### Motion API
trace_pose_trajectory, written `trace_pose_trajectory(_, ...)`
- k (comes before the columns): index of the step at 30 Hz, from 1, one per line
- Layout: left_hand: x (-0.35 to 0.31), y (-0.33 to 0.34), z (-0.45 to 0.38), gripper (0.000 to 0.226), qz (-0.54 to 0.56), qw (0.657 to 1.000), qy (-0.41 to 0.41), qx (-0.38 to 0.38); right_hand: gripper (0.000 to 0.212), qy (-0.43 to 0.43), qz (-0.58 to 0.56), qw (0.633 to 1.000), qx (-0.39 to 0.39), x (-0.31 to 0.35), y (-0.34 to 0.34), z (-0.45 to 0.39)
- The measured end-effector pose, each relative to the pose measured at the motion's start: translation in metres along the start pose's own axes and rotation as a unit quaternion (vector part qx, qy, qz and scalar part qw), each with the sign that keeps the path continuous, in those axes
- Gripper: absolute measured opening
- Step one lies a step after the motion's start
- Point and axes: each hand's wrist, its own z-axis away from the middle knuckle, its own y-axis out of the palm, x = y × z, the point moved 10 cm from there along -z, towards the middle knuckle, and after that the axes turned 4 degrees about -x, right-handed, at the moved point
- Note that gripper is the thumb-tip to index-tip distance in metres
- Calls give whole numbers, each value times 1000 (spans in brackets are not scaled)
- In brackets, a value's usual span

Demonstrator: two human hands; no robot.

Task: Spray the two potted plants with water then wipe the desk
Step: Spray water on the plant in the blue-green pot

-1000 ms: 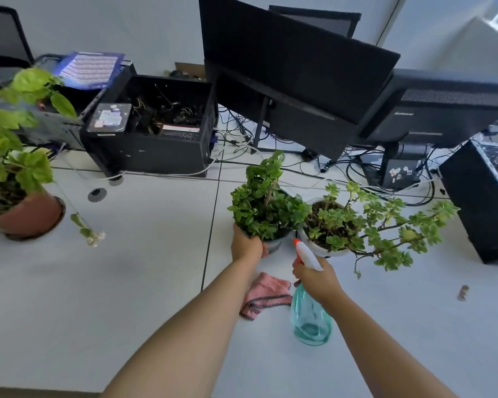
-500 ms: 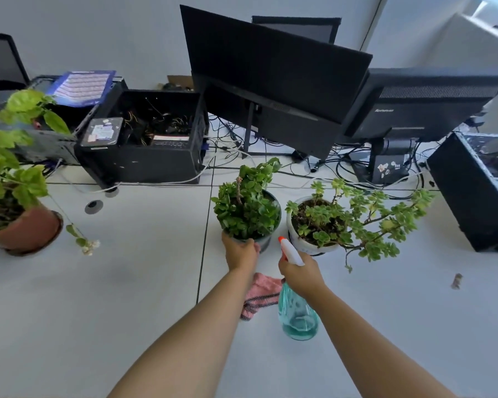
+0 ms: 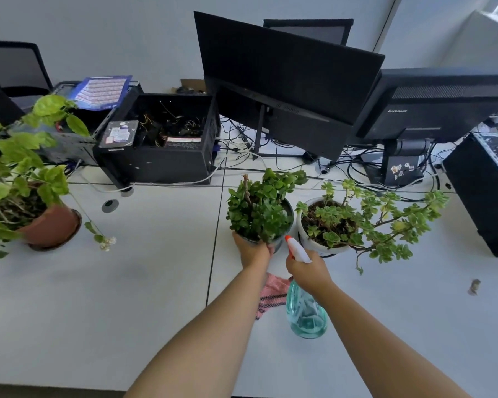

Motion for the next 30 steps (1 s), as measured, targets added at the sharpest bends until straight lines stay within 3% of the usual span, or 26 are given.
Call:
trace_pose_trajectory(4,-4,-6,-6,52,-27,1000,11,4,37,6,9,1000,1,-4,-3,-2)
trace_pose_trajectory(11,-16,-23,-15,62,-121,992,-11,46,21,-7,30,999,24,-2,-5,-1)
trace_pose_trajectory(13,-9,-15,-1,58,-116,992,3,47,26,-4,32,999,19,-2,-5,-3)
trace_pose_trajectory(15,4,-4,8,71,-65,997,-7,47,25,-1,21,1000,17,-1,-3,-3)
trace_pose_trajectory(17,11,3,5,80,-5,999,-35,22,11,10,8,1000,5,-1,-5,-2)
trace_pose_trajectory(18,12,4,3,81,9,999,-47,13,17,17,5,1000,-3,-3,-6,-3)
trace_pose_trajectory(22,5,-6,-9,73,-62,996,-53,23,13,30,10,999,6,-4,-6,-5)
trace_pose_trajectory(26,-10,-16,-26,77,-147,989,-26,15,25,30,8,999,7,-7,-7,-7)
trace_pose_trajectory(30,4,-8,-5,86,-60,998,-24,-7,30,33,12,999,5,-6,-7,-7)
